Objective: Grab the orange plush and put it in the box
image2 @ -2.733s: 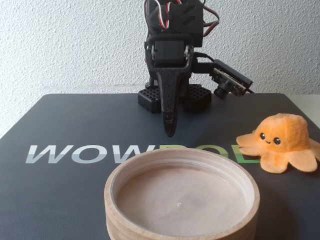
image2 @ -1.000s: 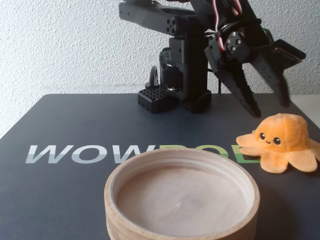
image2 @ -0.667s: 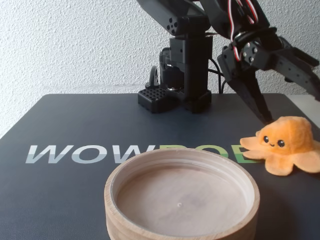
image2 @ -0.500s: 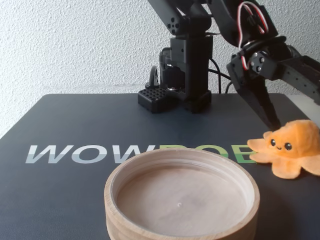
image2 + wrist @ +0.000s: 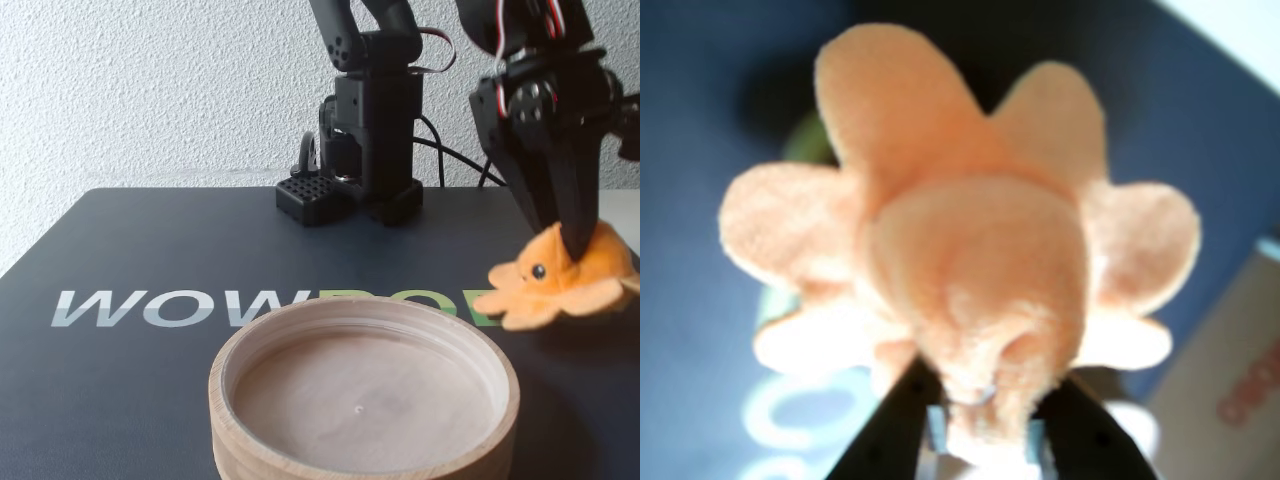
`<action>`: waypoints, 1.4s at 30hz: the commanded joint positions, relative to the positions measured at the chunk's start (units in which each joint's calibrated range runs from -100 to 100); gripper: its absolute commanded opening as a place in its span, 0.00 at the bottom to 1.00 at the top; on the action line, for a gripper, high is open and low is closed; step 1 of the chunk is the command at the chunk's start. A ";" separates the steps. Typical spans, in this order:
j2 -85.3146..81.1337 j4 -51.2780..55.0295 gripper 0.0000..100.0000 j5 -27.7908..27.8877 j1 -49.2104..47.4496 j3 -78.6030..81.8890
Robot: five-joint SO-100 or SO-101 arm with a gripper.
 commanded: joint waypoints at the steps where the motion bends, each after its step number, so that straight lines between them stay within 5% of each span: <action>1: -0.28 13.27 0.01 4.30 7.49 -19.23; 4: 0.56 21.28 0.01 6.92 15.34 -31.92; 9: 7.05 18.15 0.01 10.54 27.14 -31.65; 17: 12.87 11.97 0.03 11.69 29.98 -31.83; 22: 10.09 12.32 0.36 11.27 28.79 -29.47; 25: 10.00 12.66 0.40 11.22 28.71 -29.20; 29: 9.41 14.67 0.35 11.12 28.64 -29.02; 35: 9.50 28.06 0.02 4.56 27.29 -33.73; 42: 9.33 35.54 0.01 2.04 26.25 -33.28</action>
